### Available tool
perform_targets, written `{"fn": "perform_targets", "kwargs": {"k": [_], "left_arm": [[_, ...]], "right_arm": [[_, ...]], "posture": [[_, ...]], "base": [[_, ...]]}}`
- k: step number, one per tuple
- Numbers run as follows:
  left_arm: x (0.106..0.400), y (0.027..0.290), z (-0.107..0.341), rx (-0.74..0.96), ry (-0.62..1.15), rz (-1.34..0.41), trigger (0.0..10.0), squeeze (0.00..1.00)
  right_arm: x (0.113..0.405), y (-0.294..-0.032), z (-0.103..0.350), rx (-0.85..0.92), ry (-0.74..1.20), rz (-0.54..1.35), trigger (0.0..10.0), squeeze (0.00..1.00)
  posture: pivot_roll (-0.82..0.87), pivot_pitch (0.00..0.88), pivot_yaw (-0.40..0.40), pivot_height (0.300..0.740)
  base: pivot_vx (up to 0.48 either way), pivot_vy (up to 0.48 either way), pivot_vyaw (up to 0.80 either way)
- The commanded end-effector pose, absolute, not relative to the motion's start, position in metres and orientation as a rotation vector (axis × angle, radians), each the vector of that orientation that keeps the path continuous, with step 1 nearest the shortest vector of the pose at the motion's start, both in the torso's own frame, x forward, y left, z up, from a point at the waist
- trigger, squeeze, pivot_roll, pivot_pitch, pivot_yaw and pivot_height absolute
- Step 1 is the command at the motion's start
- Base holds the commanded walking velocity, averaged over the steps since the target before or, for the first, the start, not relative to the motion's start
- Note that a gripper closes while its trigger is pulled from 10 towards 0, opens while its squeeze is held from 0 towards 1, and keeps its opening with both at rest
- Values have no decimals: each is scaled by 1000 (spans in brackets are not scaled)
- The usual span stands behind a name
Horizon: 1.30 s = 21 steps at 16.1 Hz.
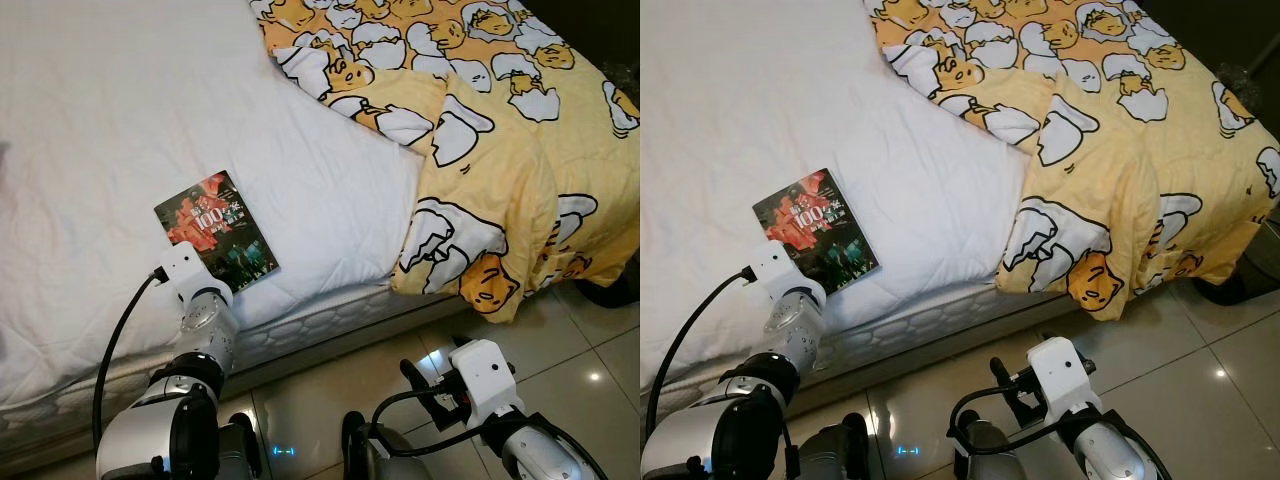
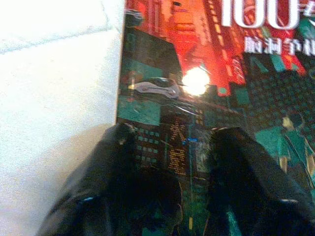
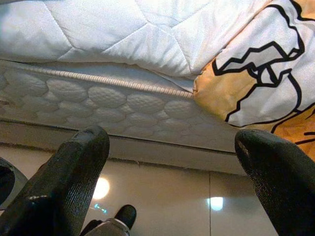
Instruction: Clean up the room
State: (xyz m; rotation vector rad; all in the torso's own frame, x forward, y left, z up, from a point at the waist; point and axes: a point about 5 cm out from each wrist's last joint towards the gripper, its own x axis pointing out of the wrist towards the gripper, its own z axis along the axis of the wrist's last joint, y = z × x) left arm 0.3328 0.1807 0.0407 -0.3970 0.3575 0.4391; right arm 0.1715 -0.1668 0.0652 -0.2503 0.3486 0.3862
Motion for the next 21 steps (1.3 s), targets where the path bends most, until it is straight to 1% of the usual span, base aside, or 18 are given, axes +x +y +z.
{"fn": "perform_targets", "kwargs": {"k": [1, 6, 7, 8, 10, 12, 14, 15, 16, 17, 19, 20, 21], "left_arm": [[326, 177, 30, -425, 420, 431, 0, 0], [342, 198, 56, -456, 299, 475, 0, 0], [347, 208, 69, -420, 237, 480, 0, 0], [350, 212, 75, -390, 205, 475, 0, 0], [354, 215, 87, -287, 139, 444, 0, 0], [354, 209, 99, -36, 43, 373, 0, 0], [353, 204, 100, 36, 22, 335, 0, 0], [351, 194, 100, 72, 2, 284, 10000, 0], [349, 190, 100, 79, -4, 270, 10000, 192], [344, 188, 99, 141, -29, 252, 10000, 1000], [339, 190, 100, 269, -77, 243, 10000, 1000], [334, 187, 94, 283, -73, 229, 10000, 1000], [332, 186, 87, 255, -44, 220, 10000, 1000]], "right_arm": [[169, -171, 64, -257, 366, 383, 10000, 0], [172, -170, 64, -254, 362, 381, 10000, 0], [173, -169, 63, -253, 360, 383, 10000, 0], [173, -169, 63, -252, 360, 385, 10000, 0], [175, -168, 62, -252, 357, 387, 10000, 0], [178, -168, 61, -254, 352, 383, 10000, 0], [178, -169, 61, -255, 351, 381, 10000, 0], [179, -169, 61, -254, 349, 379, 10000, 0], [179, -169, 61, -254, 348, 378, 10000, 0], [179, -169, 61, -253, 346, 377, 10000, 0], [179, -168, 61, -251, 343, 378, 10000, 0], [180, -168, 61, -244, 339, 378, 10000, 0], [181, -167, 62, -240, 337, 377, 10000, 0]], "posture": [[-237, 246, -93, 740], [-220, 250, -93, 740], [-213, 247, -91, 740], [-207, 242, -87, 740], [-201, 235, -85, 740], [-197, 219, -79, 740], [-195, 215, -78, 740], [-191, 210, -76, 740], [-191, 210, -76, 740], [-189, 209, -76, 740], [-189, 209, -76, 740], [-183, 216, -78, 740], [-183, 218, -78, 740]], "base": [[0, 0, 0], [0, 0, 0], [0, 0, 0], [0, 0, 0], [0, 0, 0], [0, 0, 0], [0, 0, 0], [0, 0, 0], [0, 0, 0], [0, 0, 0], [0, 0, 0], [0, 0, 0], [0, 0, 0]]}}
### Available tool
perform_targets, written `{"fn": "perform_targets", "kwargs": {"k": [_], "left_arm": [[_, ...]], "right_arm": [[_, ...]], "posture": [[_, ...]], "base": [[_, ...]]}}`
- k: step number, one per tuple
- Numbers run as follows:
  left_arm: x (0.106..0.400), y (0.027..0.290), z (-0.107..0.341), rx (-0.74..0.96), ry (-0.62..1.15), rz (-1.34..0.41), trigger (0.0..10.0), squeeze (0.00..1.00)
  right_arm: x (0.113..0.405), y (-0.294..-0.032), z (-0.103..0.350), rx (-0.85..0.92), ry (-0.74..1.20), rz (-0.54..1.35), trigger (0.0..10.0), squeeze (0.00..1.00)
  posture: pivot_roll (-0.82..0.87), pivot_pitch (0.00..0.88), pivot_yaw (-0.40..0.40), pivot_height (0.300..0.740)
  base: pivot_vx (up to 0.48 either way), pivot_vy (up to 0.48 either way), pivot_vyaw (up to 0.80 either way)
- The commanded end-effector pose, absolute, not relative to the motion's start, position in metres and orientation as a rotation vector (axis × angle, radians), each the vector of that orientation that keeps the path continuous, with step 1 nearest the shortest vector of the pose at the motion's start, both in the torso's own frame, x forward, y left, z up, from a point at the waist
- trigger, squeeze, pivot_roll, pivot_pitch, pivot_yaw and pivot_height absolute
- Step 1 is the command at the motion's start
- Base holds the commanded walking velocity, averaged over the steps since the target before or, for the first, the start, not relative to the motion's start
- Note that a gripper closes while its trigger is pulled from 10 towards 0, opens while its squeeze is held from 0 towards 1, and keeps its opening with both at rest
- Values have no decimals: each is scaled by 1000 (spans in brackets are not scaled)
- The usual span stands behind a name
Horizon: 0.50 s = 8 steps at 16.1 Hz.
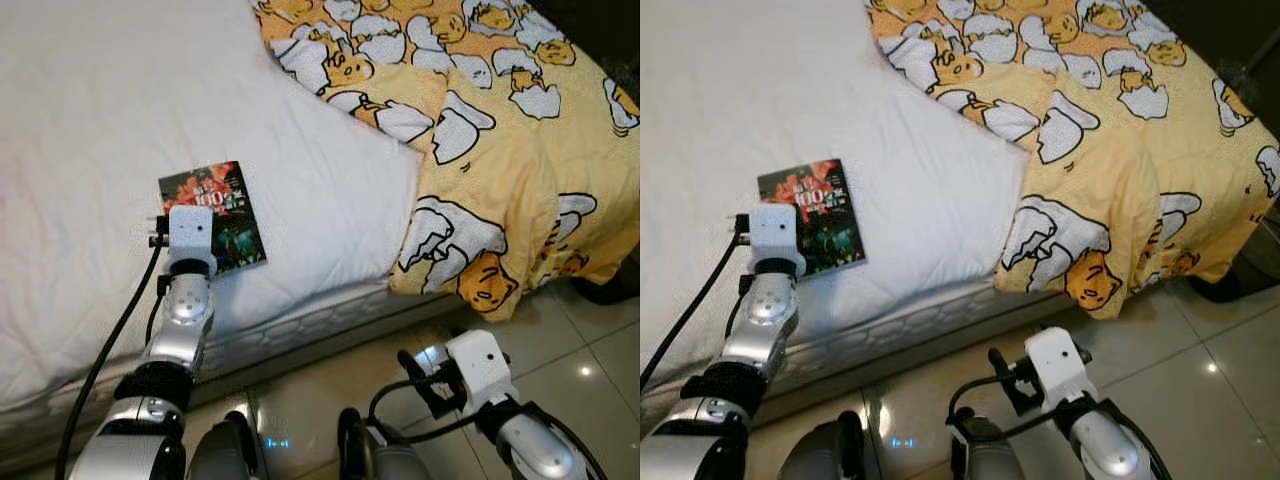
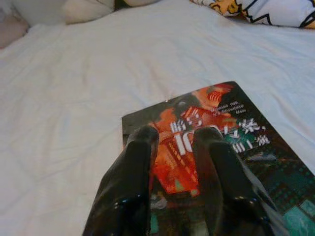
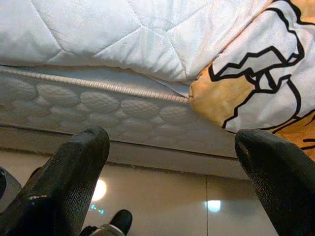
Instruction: Clean up the room
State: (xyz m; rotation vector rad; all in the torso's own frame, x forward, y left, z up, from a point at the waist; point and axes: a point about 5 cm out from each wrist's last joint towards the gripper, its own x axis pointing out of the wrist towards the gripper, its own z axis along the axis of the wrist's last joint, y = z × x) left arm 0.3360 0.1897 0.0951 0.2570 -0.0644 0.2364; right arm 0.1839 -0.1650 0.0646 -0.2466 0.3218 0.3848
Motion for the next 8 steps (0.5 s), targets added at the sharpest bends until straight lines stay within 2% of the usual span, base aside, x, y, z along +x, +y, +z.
{"fn": "perform_targets", "kwargs": {"k": [1, 3, 6, 8], "left_arm": [[329, 183, 79, 231, -4, 207, 10000, 1000], [328, 182, 73, 212, 30, 213, 10000, 1000], [330, 193, 57, 143, 207, 280, 10000, 1000], [335, 201, 59, 127, 233, 324, 10000, 1000]], "right_arm": [[182, -167, 62, -236, 336, 375, 10000, 0], [182, -167, 62, -231, 336, 372, 10000, 0], [182, -167, 61, -223, 335, 371, 10000, 0], [182, -166, 62, -224, 335, 374, 10000, 0]], "posture": [[-185, 221, -78, 740], [-185, 221, -78, 740], [-183, 233, -78, 740], [-192, 237, -79, 740]], "base": [[0, 0, 0], [0, 0, 0], [0, 0, 0], [0, 0, 0]]}}
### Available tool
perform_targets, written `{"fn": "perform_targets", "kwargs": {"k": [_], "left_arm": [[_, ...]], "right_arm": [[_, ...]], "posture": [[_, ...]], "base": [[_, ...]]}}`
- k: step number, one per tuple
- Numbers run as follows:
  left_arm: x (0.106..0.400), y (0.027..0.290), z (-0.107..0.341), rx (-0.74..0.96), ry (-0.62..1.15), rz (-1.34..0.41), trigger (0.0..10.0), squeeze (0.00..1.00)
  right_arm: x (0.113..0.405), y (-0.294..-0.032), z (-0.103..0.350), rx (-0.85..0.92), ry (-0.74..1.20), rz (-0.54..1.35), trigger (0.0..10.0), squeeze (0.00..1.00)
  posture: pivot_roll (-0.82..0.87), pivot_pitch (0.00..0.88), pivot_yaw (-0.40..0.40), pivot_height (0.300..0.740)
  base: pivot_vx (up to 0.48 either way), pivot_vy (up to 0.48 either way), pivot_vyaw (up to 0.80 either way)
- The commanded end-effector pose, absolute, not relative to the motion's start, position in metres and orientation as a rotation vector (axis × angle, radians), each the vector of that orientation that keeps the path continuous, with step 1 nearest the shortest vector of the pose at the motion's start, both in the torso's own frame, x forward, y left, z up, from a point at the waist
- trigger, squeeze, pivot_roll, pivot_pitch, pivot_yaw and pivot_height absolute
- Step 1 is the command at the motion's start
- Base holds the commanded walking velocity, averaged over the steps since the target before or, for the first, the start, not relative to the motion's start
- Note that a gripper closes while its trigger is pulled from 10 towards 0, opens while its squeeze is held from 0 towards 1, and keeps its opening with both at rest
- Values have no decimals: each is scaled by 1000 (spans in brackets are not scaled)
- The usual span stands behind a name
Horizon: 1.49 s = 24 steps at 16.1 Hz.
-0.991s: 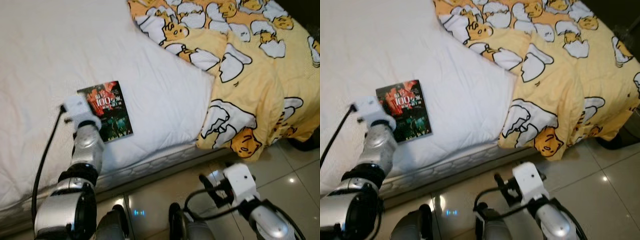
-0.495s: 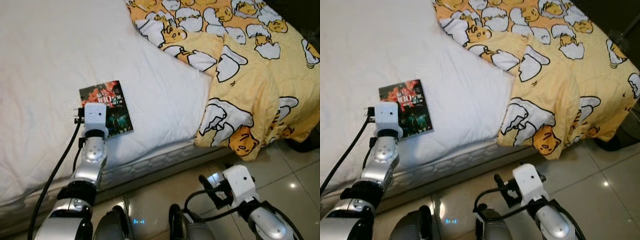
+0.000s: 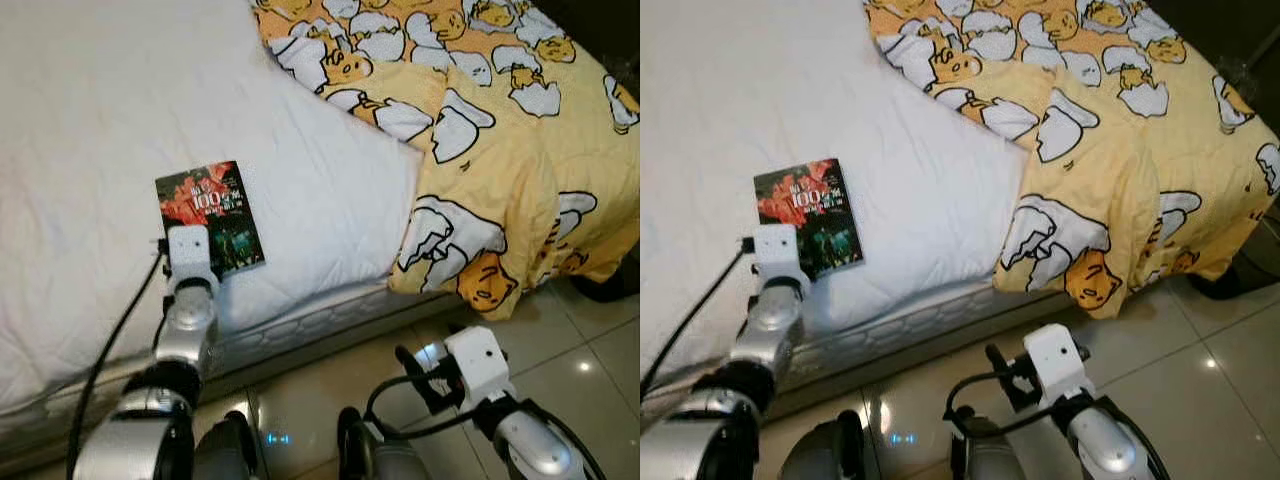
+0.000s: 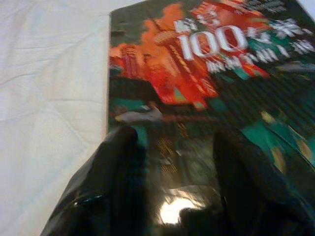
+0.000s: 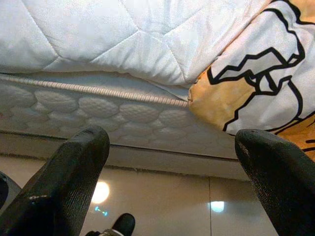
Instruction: Clean up the room
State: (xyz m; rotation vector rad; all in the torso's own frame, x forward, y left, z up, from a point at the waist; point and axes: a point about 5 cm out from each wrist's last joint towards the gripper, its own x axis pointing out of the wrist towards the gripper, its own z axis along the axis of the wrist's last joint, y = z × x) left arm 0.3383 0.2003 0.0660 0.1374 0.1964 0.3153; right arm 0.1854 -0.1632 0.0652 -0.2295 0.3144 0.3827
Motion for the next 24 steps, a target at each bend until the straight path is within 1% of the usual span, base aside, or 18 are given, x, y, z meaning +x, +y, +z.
{"fn": "perform_targets", "kwargs": {"k": [1, 2, 4, 5, 7, 8, 9, 10, 11, 12, 13, 14, 15, 16, 18, 19, 21, 24], "left_arm": [[337, 205, 62, 139, 224, 342, 10000, 1000], [339, 213, 71, 176, 186, 379, 10000, 1000], [339, 221, 78, 234, 133, 424, 10000, 1000], [335, 222, 72, 212, 148, 435, 10000, 1000], [330, 218, 61, 145, 204, 417, 10000, 1000], [326, 211, 48, 18, 269, 397, 10000, 1000], [324, 210, 44, -24, 286, 400, 10000, 1000], [323, 208, 41, -28, 305, 391, 10000, 1000], [322, 204, 36, -84, 345, 376, 10000, 1000], [323, 201, 35, -122, 352, 371, 10000, 773], [325, 196, 36, -166, 354, 354, 10000, 0], [326, 192, 36, -195, 355, 342, 10000, 0], [327, 190, 38, -169, 335, 340, 10000, 0], [330, 192, 48, -67, 259, 343, 10000, 0], [333, 199, 73, 263, 64, 392, 10000, 0], [332, 199, 72, 267, 62, 395, 10000, 0], [327, 194, 61, 189, 114, 367, 10000, 0], [314, 178, 43, 61, 177, 304, 10000, 0]], "right_arm": [[181, -166, 62, -224, 335, 374, 10000, 0], [180, -166, 62, -226, 337, 372, 10000, 0], [177, -169, 62, -230, 342, 365, 10000, 0], [176, -170, 61, -232, 348, 363, 10000, 0], [176, -169, 61, -233, 350, 365, 10000, 0], [176, -168, 60, -235, 350, 370, 10000, 0], [176, -168, 60, -235, 350, 371, 10000, 0], [176, -167, 60, -236, 351, 373, 10000, 0], [175, -168, 60, -237, 354, 374, 10000, 0], [174, -168, 60, -238, 356, 375, 10000, 0], [173, -169, 60, -240, 360, 374, 10000, 0], [173, -169, 60, -242, 361, 374, 10000, 0], [172, -169, 60, -244, 362, 374, 10000, 0], [172, -170, 60, -245, 361, 371, 10000, 0], [171, -171, 59, -247, 364, 366, 10000, 0], [171, -171, 59, -247, 365, 366, 10000, 0], [171, -170, 59, -251, 365, 371, 10000, 0], [168, -172, 58, -256, 373, 367, 10000, 0]], "posture": [[-197, 238, -79, 740], [-203, 240, -78, 740], [-205, 241, -78, 740], [-204, 243, -77, 740], [-202, 247, -78, 740], [-199, 250, -80, 740], [-199, 250, -80, 740], [-199, 250, -80, 740], [-207, 252, -84, 740], [-210, 253, -83, 740], [-210, 253, -83, 740], [-213, 253, -83, 740], [-218, 254, -81, 740], [-218, 254, -81, 740], [-213, 255, -78, 740], [-213, 255, -78, 740], [-213, 257, -77, 740], [-215, 259, -77, 740]], "base": [[0, 0, 0], [0, 0, 0], [0, 0, 0], [0, 0, 0], [0, 0, 0], [0, 0, 0], [0, 0, 0], [0, 0, 0], [0, 0, 0], [0, 0, 0], [0, 0, 0], [0, 0, 0], [0, 0, 0], [0, 0, 0], [0, 0, 0], [0, 0, 0], [0, 0, 0], [0, 0, 0]]}}
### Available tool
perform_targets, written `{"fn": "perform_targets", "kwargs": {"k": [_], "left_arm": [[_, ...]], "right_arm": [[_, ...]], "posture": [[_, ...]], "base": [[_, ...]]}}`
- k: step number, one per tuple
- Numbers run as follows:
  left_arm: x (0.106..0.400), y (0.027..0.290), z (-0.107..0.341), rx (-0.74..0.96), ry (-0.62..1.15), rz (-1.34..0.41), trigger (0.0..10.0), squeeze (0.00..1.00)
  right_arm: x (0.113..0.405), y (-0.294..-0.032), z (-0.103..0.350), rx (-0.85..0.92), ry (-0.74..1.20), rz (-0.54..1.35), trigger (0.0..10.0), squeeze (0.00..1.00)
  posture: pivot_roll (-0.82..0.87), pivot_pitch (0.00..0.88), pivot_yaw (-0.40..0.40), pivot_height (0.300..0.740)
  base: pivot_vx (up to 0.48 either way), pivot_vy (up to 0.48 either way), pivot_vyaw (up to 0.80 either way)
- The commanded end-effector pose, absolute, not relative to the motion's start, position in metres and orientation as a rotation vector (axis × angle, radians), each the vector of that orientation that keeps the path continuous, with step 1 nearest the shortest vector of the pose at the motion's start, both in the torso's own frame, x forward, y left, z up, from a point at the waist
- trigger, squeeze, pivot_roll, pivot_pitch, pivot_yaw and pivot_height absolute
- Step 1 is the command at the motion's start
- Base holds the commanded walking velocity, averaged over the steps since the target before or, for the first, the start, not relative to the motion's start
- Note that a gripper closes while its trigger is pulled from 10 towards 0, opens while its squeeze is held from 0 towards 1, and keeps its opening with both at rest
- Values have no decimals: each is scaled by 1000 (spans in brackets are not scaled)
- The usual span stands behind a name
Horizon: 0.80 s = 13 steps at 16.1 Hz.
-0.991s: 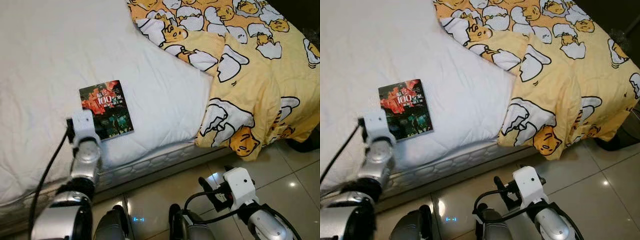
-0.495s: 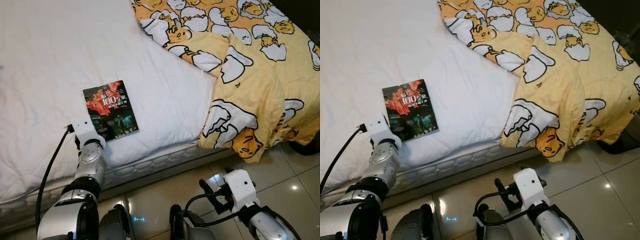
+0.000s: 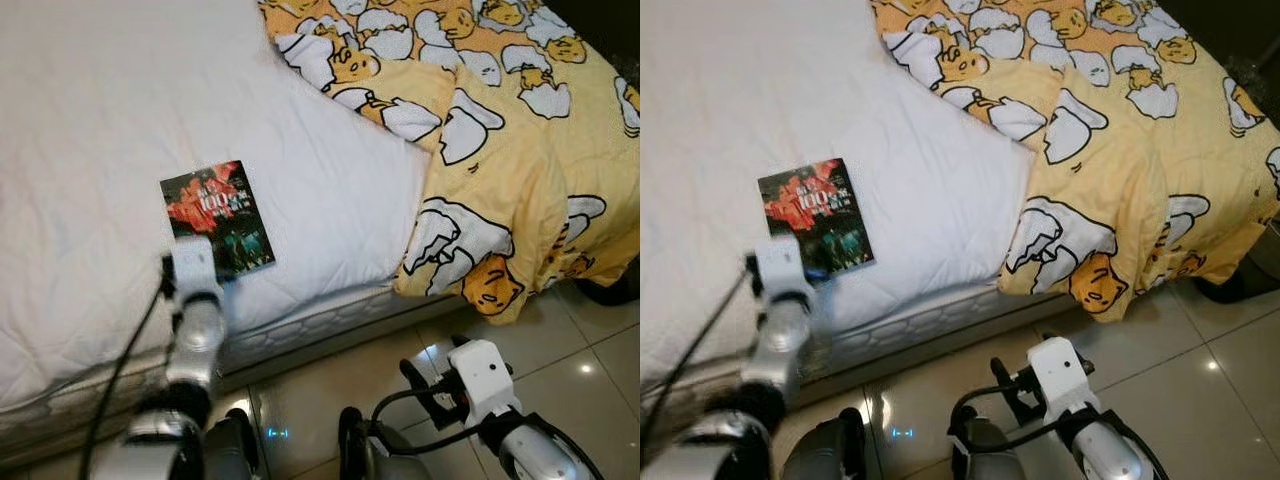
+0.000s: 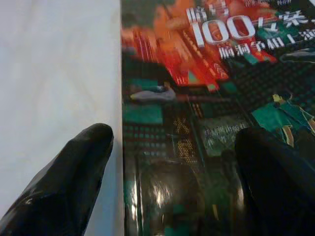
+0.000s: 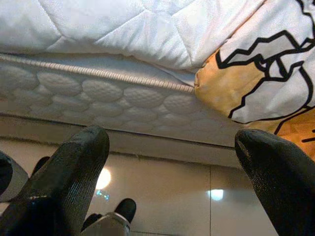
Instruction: Clean up the room
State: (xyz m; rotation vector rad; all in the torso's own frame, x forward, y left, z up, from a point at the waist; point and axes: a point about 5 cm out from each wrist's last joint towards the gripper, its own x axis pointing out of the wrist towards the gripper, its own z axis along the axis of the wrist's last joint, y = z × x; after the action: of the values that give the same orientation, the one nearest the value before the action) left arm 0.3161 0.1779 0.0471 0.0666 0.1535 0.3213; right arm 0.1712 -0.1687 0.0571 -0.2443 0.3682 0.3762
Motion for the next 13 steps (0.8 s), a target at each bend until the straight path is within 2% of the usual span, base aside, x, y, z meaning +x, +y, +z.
{"fn": "perform_targets", "kwargs": {"k": [1, 4, 9, 10, 11, 12, 13], "left_arm": [[309, 176, 36, 49, 211, 315, 10000, 0], [304, 170, 27, 38, 255, 327, 10000, 0], [313, 163, 40, 10, 199, 277, 10000, 0], [313, 156, 33, -51, 257, 238, 10000, 0], [310, 148, 22, -150, 349, 203, 4863, 0], [311, 146, 20, -161, 377, 194, 0, 0], [314, 144, 22, -150, 371, 163, 0, 0]], "right_arm": [[167, -173, 57, -257, 374, 369, 10000, 0], [168, -171, 57, -257, 374, 375, 10000, 0], [166, -174, 57, -266, 381, 373, 10000, 0], [167, -174, 57, -267, 382, 373, 10000, 0], [168, -172, 56, -267, 382, 377, 10000, 0], [168, -171, 56, -266, 382, 379, 10000, 0], [169, -171, 56, -265, 381, 382, 10000, 0]], "posture": [[-211, 260, -77, 740], [-212, 260, -79, 740], [-221, 260, -83, 740], [-217, 258, -84, 740], [-217, 258, -84, 740], [-215, 260, -86, 740], [-215, 260, -86, 740]], "base": [[0, 0, 0], [0, 0, 0], [0, 0, 0], [0, 0, 0], [0, 0, 0], [0, 0, 0], [0, 0, 0]]}}
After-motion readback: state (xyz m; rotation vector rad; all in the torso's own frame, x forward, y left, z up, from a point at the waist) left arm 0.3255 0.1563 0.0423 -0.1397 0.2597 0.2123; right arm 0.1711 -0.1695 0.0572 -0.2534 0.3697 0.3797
